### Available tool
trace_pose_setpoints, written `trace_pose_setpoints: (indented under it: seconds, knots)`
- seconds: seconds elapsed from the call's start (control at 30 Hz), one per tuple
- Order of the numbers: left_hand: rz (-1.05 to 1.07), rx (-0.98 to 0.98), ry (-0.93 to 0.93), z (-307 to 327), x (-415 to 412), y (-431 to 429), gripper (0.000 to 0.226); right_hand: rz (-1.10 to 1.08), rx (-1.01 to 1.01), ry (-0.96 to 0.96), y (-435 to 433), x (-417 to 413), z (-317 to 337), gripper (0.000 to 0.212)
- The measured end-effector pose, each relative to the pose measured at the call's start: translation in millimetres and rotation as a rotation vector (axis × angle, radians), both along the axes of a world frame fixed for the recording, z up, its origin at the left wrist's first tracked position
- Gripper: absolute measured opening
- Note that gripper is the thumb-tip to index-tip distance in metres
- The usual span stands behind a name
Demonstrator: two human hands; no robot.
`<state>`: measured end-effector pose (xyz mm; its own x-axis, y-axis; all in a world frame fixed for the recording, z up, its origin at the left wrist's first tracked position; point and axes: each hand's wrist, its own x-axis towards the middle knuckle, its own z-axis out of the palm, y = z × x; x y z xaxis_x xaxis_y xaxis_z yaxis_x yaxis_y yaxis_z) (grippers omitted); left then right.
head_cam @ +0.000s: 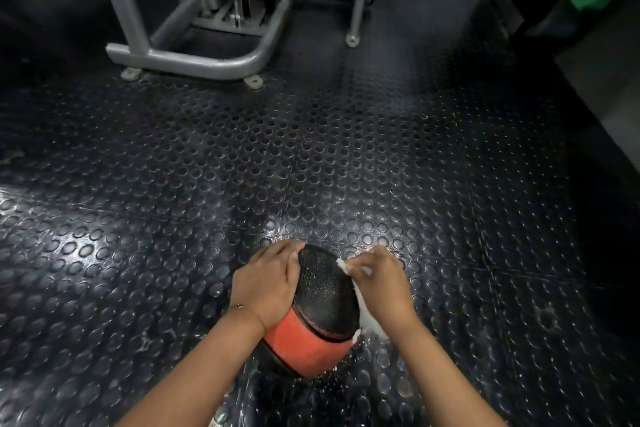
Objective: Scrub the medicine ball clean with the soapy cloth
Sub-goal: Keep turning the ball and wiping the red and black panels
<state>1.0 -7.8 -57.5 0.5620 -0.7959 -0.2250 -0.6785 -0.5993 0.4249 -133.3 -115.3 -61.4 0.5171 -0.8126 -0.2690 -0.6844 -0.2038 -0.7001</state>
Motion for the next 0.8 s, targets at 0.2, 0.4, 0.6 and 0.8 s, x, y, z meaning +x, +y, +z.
trace_pose_setpoints:
  seconds: [0.2, 0.4, 0.6, 0.8]
  knots:
    - [0.014, -0.022, 0.010, -2.0, 2.2, -1.0, 0.044, 0.036, -0.055, -0.014, -1.4, -4.7, 13.5, 0.009]
    - [-0.029, -0.023, -0.004, -6.6, 3.4, 2.9, 0.043, 0.029, -0.065, -0.009, 14.6, -1.2, 9.3, 0.008]
    - [-0.023, -0.034, -0.023, -12.3, 4.9, 1.9, 0.043, 0.061, -0.045, -0.026, 0.6, 9.3, 7.4, 0.007]
    - [-0.083, -0.086, -0.058, -12.5, -2.2, 11.0, 0.076, 0.115, -0.118, 0.070, -3.5, 19.4, 15.1, 0.010]
